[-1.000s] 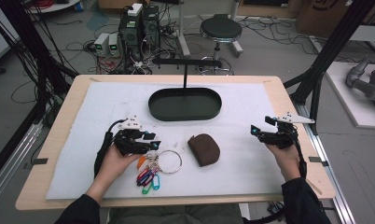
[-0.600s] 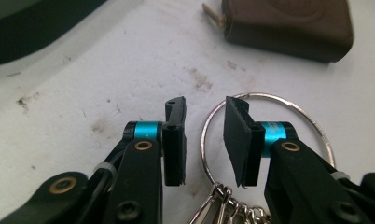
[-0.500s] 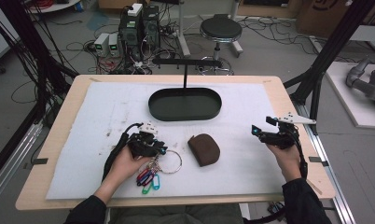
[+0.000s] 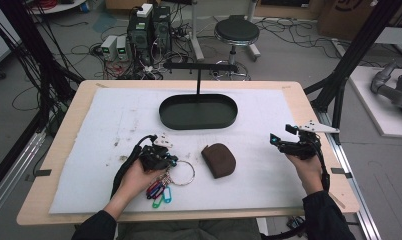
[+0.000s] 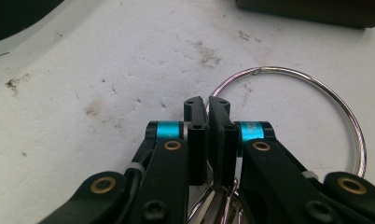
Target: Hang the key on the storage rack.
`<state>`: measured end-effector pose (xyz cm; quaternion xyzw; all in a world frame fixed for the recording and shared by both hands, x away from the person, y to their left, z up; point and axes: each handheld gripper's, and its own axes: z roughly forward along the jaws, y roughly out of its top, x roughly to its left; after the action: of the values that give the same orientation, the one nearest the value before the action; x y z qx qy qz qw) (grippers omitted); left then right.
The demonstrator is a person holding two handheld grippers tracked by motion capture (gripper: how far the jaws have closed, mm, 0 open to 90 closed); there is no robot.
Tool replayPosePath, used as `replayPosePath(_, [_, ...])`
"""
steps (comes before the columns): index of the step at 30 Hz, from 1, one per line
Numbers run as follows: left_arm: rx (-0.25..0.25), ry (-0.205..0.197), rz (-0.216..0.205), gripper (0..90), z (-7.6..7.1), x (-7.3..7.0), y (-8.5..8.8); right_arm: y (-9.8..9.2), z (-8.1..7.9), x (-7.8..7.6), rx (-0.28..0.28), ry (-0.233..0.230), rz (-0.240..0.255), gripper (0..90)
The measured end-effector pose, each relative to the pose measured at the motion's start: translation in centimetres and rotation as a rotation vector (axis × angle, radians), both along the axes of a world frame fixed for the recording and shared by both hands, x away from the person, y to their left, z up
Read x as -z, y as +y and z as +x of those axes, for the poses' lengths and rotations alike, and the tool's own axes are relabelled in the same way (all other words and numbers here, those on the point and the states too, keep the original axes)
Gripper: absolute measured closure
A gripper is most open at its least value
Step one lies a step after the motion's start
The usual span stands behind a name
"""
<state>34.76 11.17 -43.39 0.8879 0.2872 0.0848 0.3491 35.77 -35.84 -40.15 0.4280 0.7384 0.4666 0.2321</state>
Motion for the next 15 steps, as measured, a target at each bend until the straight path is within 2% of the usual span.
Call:
replayPosePath(1, [0.0,0.002,-0.005,86.0,0.0,0.0,0.0,0.0,0.0,0.0,0.0,0.001,0.002,20.1])
replayPosePath(3, [-0.005,0.002,-0.045,86.1,0.1,-0.3,0.4,0.0,0.0,0.0,0.001,0.002,0.004,20.1])
replayPosePath(6, [-0.025,-0.034,-0.115,86.2,0.1,-1.0,1.3,0.0,0.0,0.0,0.001,0.001,0.008,20.1])
replayPosePath(8, [-0.031,-0.059,-0.144,86.3,0.1,-1.5,1.8,-0.1,0.0,0.0,0.003,0.0,0.012,20.1])
replayPosePath(12, [-0.025,-0.119,-0.19,86.2,-0.3,-2.6,2.4,-0.2,0.0,-0.1,0.003,-0.001,0.02,20.1])
replayPosePath(13, [-0.019,-0.128,-0.192,86.3,-0.4,-2.8,2.4,-0.2,0.0,-0.1,0.003,-0.004,0.02,20.1])
replayPosePath(14, [-0.004,-0.155,-0.195,86.3,-0.7,-3.3,2.5,-0.2,0.0,-0.1,0.003,-0.002,0.021,20.1])
replayPosePath(15, [-0.004,-0.155,-0.195,86.2,-0.7,-3.3,2.5,-0.2,0.0,-0.1,0.003,-0.002,0.021,20.1])
